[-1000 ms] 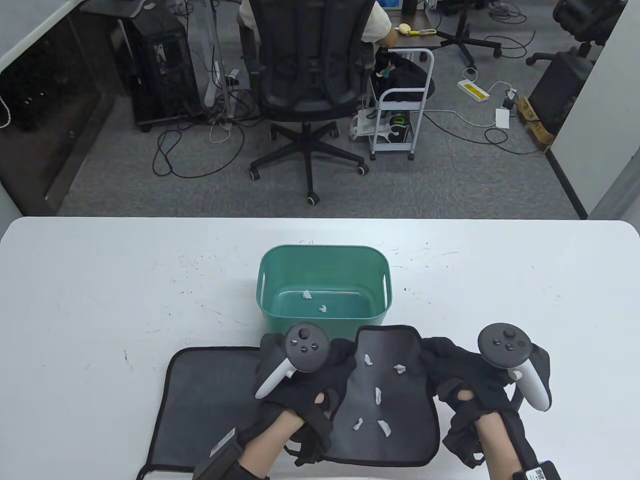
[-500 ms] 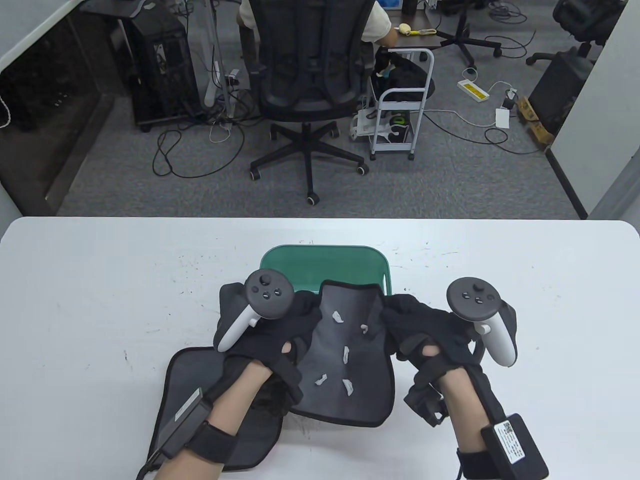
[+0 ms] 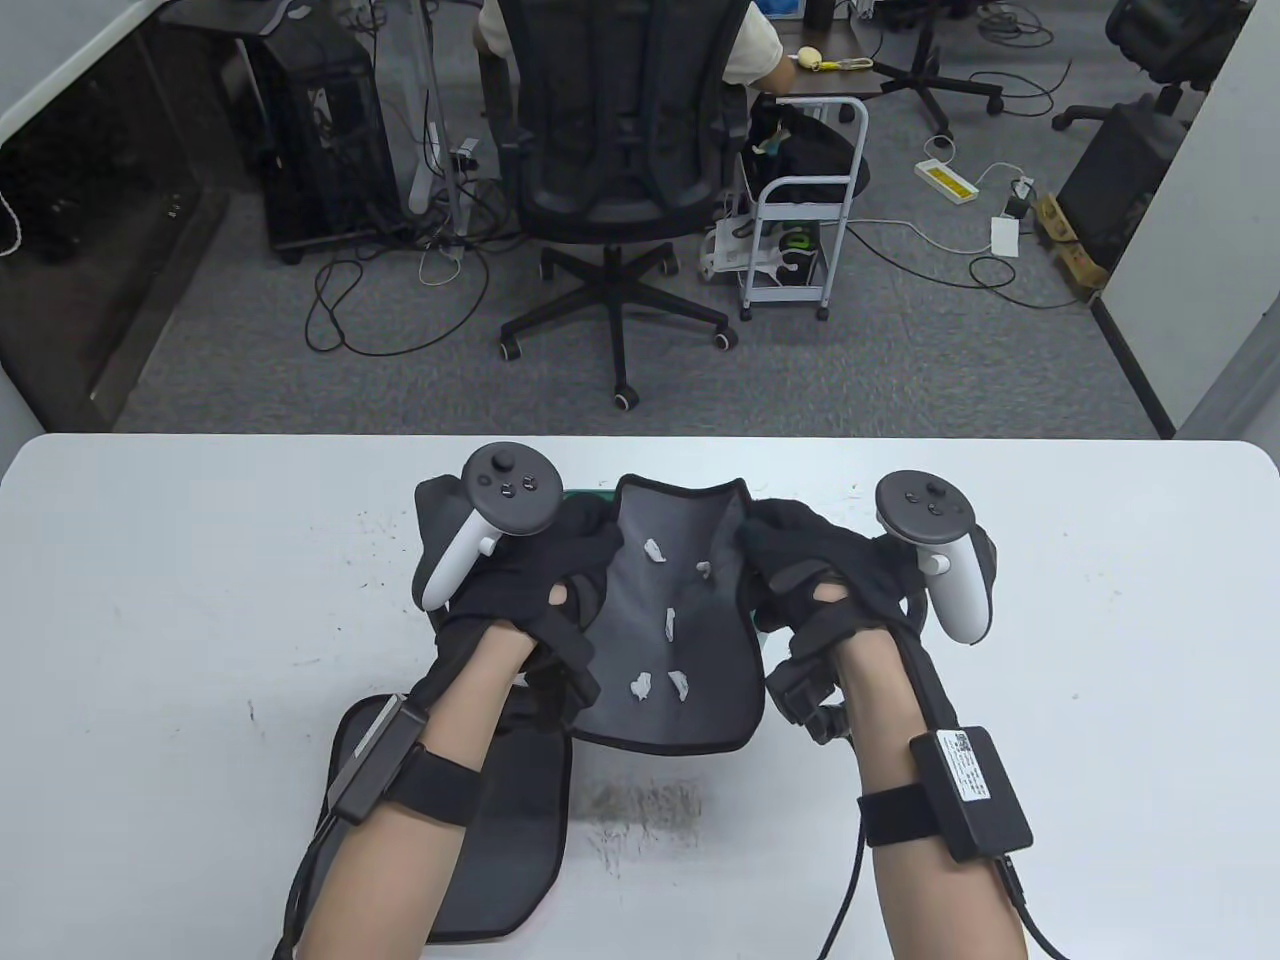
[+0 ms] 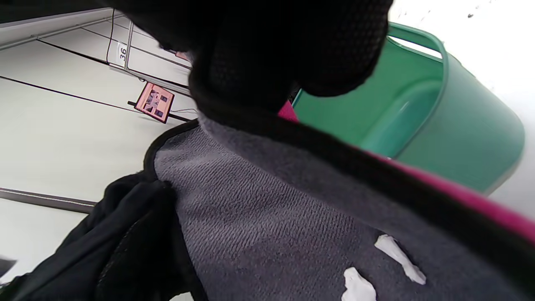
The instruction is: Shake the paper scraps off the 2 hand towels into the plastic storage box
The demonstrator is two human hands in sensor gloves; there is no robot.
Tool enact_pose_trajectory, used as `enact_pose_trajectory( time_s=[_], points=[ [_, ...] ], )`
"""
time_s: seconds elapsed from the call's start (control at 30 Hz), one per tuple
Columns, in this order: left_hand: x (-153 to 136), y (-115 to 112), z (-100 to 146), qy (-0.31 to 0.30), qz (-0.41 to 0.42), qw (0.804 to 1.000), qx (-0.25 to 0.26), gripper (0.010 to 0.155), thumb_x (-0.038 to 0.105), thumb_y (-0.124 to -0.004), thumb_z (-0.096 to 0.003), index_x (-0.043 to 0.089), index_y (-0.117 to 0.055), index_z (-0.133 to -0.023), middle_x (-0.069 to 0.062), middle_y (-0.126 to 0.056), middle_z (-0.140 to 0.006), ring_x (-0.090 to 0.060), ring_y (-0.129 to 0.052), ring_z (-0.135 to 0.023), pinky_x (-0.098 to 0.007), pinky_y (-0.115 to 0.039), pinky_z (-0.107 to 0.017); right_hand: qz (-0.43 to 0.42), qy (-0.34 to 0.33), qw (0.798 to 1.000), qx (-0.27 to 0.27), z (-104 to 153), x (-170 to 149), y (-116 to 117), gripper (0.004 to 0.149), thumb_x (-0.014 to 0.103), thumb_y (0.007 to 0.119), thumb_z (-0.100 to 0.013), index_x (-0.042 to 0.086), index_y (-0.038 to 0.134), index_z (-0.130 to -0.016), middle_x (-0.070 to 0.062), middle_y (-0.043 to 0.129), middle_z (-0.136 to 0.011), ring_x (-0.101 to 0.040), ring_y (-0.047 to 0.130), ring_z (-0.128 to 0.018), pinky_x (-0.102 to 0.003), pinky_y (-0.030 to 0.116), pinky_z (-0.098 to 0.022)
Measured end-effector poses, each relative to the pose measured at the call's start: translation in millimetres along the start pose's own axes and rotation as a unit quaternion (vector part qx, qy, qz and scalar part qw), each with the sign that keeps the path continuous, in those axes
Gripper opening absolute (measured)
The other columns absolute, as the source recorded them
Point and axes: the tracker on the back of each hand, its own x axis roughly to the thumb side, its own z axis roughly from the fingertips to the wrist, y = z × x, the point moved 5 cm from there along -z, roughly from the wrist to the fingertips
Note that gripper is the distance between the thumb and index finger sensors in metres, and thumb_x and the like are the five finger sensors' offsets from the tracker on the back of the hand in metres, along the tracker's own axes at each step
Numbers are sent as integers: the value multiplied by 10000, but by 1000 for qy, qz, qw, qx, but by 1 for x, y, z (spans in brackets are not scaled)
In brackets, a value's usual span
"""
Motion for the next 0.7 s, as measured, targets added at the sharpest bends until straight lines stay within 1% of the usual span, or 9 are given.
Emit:
enact_pose_trajectory(
  time_s=[0.2,0.33,0.4,0.53,0.6,0.63,0.7],
  points=[
    [0,4,-15,5,19,1000,11,417,423,-707,-558,320,-728,-961,16,-1008,-796,-80,-1052,-500,-360,-898,-453,-22,6,999,-23,-9,6,-5,413,368,825,-458,222,834,-845,-66,1002,-684,-141,1085,-308,-376,891,-258],
    [-1,11,-21,3,31,999,43,418,427,-705,-557,327,-723,-963,21,-1006,-804,-86,-1051,-518,-364,-896,-464,-31,-6,998,-48,-14,12,-9,409,370,819,-460,237,828,-847,-60,993,-700,-156,1081,-349,-389,885,-292],
    [-2,17,-21,-2,47,996,72,414,433,-701,-558,341,-721,-962,28,-996,-827,-103,-1043,-566,-379,-885,-496,-46,-26,997,-65,-17,16,-10,408,372,811,-463,250,819,-852,-56,979,-723,-177,1068,-397,-409,868,-336],
    [-5,25,-21,-21,76,989,125,408,448,-696,-557,382,-713,-959,53,-969,-888,-148,-1013,-702,-427,-842,-587,-71,-86,990,-84,-21,23,-12,402,382,796,-469,291,802,-860,-46,942,-786,-206,1045,-492,-435,842,-416],
    [-7,26,-22,-41,88,984,149,410,458,-682,-560,411,-685,-967,69,-930,-943,-178,-958,-806,-455,-800,-644,-79,-110,986,-101,-22,24,-12,400,385,800,-466,312,807,-860,-49,899,-854,-253,1010,-604,-472,803,-490],
    [-10,27,-23,-50,95,979,173,409,459,-682,-558,416,-684,-965,64,-923,-956,-188,-942,-833,-464,-788,-658,-72,-120,984,-114,-23,23,-12,399,388,804,-463,326,811,-857,-44,876,-886,-272,984,-662,-490,779,-527],
    [-15,26,-26,-52,84,975,200,408,462,-682,-553,424,-688,-958,87,-918,-960,-190,-934,-845,-468,-785,-662,-48,-131,981,-135,-25,21,-12,395,394,810,-457,343,822,-848,-38,837,-934,-309,927,-750,-521,725,-585]
  ],
)
